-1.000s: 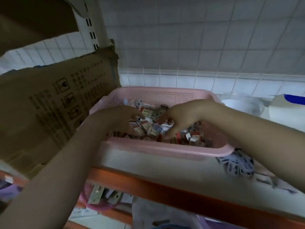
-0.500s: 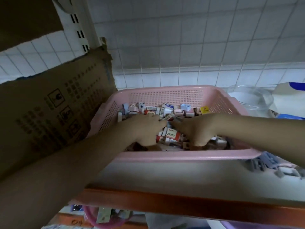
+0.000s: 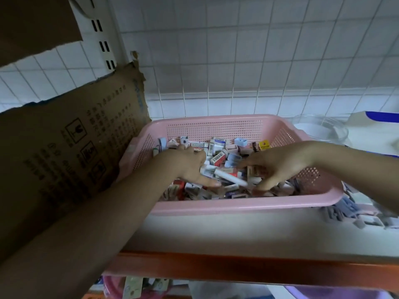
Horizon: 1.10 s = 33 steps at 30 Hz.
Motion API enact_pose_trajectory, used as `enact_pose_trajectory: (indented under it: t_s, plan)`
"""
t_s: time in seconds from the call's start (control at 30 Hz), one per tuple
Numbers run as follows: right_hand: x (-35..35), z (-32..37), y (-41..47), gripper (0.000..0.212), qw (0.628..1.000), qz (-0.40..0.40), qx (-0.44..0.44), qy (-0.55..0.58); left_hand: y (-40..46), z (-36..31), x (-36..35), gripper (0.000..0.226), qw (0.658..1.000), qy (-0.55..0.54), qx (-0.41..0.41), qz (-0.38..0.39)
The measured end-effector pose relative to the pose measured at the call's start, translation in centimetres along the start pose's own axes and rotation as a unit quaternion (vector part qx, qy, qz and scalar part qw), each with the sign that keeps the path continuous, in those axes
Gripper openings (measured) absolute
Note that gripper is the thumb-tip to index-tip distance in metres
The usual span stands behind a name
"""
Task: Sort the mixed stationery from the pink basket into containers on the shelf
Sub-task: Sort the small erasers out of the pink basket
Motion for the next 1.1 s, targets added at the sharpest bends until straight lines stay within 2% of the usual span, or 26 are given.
enact_pose_trajectory:
  t_s: [0.13, 0.23, 0.37, 0.47, 0.63, 0.8, 0.83, 0.9, 0.97, 1.1]
  plan:
    - [-0.8, -0.7, -1.0, 0.080, 0.997, 0.050, -0.017, -0.061, -0.8, -0.7, 0.1, 0.092, 0.998, 0.010, -0.009, 0.069]
    - [-1.7, -0.4, -0.7, 0.081, 0.993, 0.021, -0.020, -0.115, -0.1, -0.6, -0.3, 0.090, 0.999, 0.004, -0.005, 0.050]
    - [-2.0, 0.0, -0.1, 0.068, 0.992, 0.007, -0.024, -0.123, -0.1, -0.6, -0.3, 0.068, 0.998, -0.044, -0.037, 0.027]
    - [-1.8, 0.2, -0.4, 0.060, 0.997, -0.008, -0.016, -0.081, -0.1, -0.7, -0.2, 0.058, 0.991, -0.096, -0.094, -0.009]
    - [-2.4, -0.2, -0.9, 0.047, 0.997, -0.063, -0.001, 0.036, -0.1, -2.0, -0.3, 0.073, 0.987, -0.080, -0.137, -0.001]
    - [-1.9, -0.3, -0.9, 0.034, 0.991, -0.004, 0.014, 0.137, 0.4, -1.7, -0.3, 0.047, 0.986, -0.121, -0.118, -0.006]
    - [-1.8, -0.3, -1.0, 0.032, 0.989, 0.012, 0.019, 0.149, 0.5, -1.7, -0.4, 0.048, 0.986, -0.129, -0.103, -0.003]
    - [-1.6, -0.3, -0.9, 0.024, 0.987, 0.025, 0.028, 0.157, 0.4, -1.9, -0.1, 0.057, 0.990, -0.110, -0.084, 0.008]
    - [-1.6, 0.0, -0.6, 0.008, 0.987, 0.000, 0.032, 0.155, -0.2, -2.2, 0.7, 0.054, 0.993, -0.079, -0.085, 0.005]
    - [-2.8, 0.7, 0.2, 0.024, 0.992, -0.086, 0.025, 0.088, -0.2, -1.9, 0.8, 0.045, 0.984, -0.141, -0.107, -0.027]
Point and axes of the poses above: each hand's wrist, its own y-axis towards the middle knuckle, its own x-axis out of the back of the hand, z = x × y, the point moved 3 cm from there along y, towards the middle knuckle, and after that the axes turned 10 degrees about -z, right-handed, at the moved point
